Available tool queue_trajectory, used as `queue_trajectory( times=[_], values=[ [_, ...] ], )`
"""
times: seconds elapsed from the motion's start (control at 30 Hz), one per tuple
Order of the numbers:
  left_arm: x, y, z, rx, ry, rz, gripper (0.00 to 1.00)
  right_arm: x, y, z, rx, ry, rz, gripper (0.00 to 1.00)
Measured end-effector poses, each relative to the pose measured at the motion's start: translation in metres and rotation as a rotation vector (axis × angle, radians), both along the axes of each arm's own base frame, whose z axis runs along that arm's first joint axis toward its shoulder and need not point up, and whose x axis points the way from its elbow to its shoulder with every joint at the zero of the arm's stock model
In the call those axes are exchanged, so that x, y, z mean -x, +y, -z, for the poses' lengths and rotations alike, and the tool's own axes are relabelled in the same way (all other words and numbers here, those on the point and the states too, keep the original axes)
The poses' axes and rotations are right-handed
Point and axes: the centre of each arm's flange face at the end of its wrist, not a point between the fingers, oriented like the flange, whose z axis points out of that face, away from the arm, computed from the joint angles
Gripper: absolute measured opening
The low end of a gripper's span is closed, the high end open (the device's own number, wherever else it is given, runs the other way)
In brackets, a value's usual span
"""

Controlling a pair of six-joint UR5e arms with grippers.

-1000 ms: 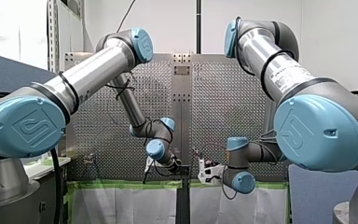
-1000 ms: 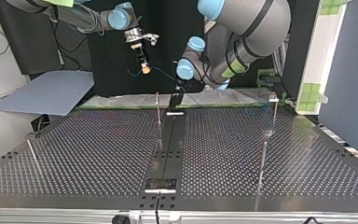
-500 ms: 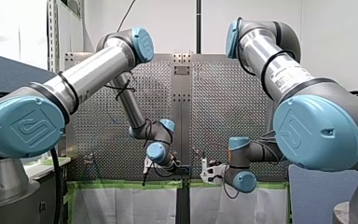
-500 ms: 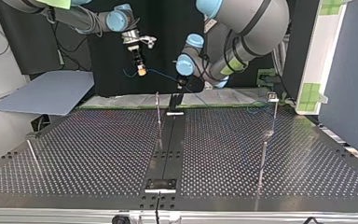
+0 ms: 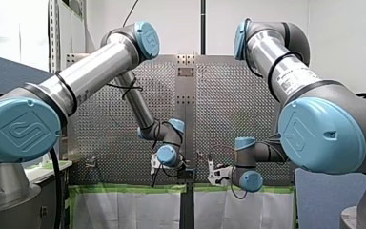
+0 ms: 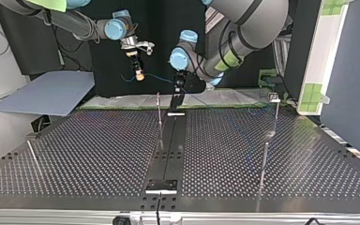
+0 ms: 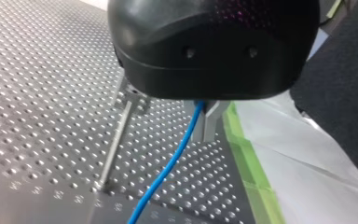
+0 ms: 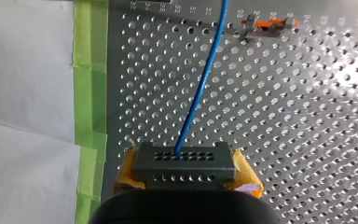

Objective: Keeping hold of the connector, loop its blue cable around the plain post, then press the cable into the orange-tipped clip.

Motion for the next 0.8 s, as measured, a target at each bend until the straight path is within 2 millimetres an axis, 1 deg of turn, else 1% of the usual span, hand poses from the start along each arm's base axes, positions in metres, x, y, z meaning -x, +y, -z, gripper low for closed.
queue_trajectory(
  times=[0.17, 0.37, 0.6, 0.8],
  values=[
    [0.006, -0.009, -0.006, 0.012, -0.018, -0.009, 0.00, 0.001, -0.012, -0.002, -0.019, 0.009, 0.011, 0.00],
    [0.009, -0.011, -0.007, 0.025, -0.021, -0.019, 0.00, 0.001, -0.026, -0.006, -0.021, 0.009, 0.022, 0.00],
    [0.002, -0.009, -0.009, 0.041, -0.058, -0.051, 0.00, 0.003, -0.039, -0.010, -0.009, -0.003, 0.036, 0.00],
    [-0.003, -0.006, -0.011, 0.012, -0.098, -0.083, 0.00, 0.005, -0.059, -0.016, 0.001, -0.012, 0.054, 0.00]
  ],
)
